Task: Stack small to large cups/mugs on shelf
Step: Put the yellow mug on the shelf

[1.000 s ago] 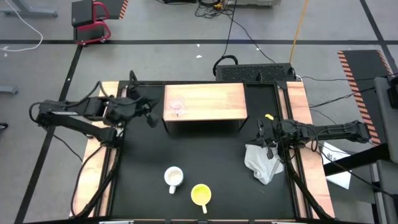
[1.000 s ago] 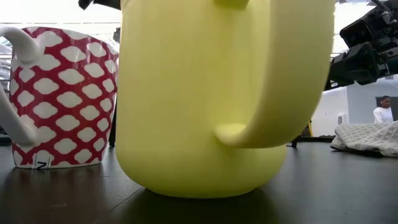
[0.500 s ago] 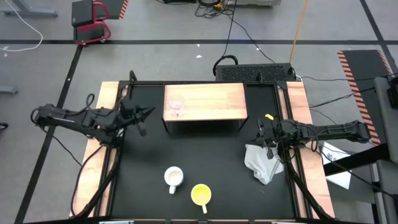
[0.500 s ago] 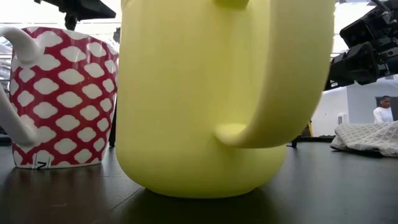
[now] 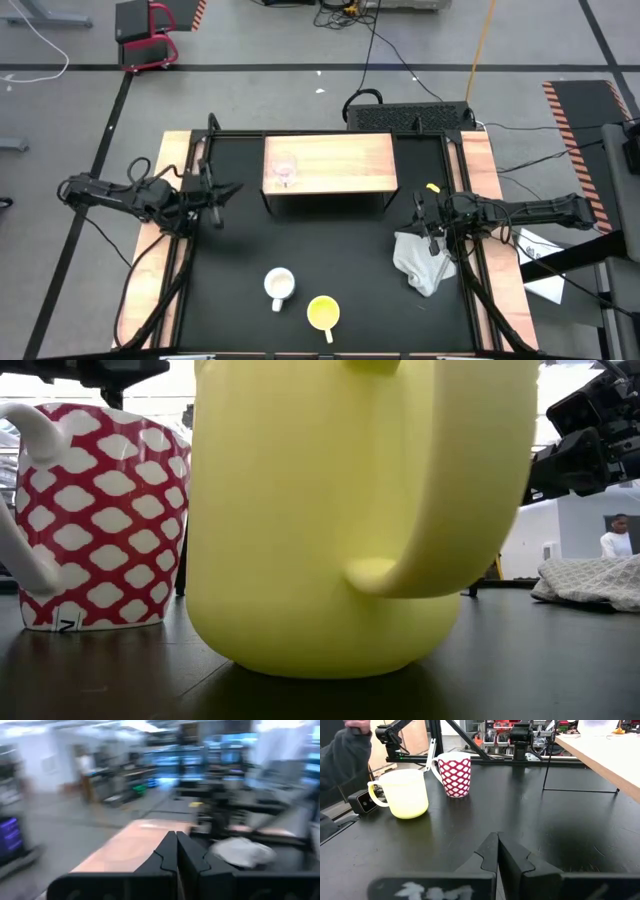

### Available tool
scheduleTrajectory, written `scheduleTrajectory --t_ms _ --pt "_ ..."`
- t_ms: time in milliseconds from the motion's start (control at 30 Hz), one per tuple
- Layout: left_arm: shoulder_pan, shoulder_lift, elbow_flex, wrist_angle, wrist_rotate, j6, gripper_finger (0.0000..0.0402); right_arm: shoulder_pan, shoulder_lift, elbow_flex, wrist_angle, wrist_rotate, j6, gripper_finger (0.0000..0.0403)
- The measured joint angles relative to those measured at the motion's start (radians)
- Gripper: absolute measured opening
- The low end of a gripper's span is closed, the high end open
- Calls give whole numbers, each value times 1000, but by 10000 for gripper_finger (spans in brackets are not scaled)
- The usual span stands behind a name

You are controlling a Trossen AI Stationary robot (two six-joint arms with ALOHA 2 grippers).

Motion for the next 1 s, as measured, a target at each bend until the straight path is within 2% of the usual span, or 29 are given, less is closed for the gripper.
scheduleTrajectory --t_ms 67,133,300,433,767,900,1000 --pt "0 -11 -20 16 110 45 0 0 0 0 0 0 0 0" --pt "-1 -14 -46 53 162 78 0 0 0 0 0 0 0 0" --pt "1 -14 -88 63 173 165 0 0 0 0 5 0 0 0" --pt "0 -26 -125 60 205 178 0 0 0 0 5 0 3 0" --pt "0 -123 -222 22 379 212 0 0 0 0 3 0 4 0" --pt "0 -179 -265 13 433 199 0 0 0 0 3 1 4 0" --pt "1 -214 -298 16 437 134 0 0 0 0 7 1 4 0"
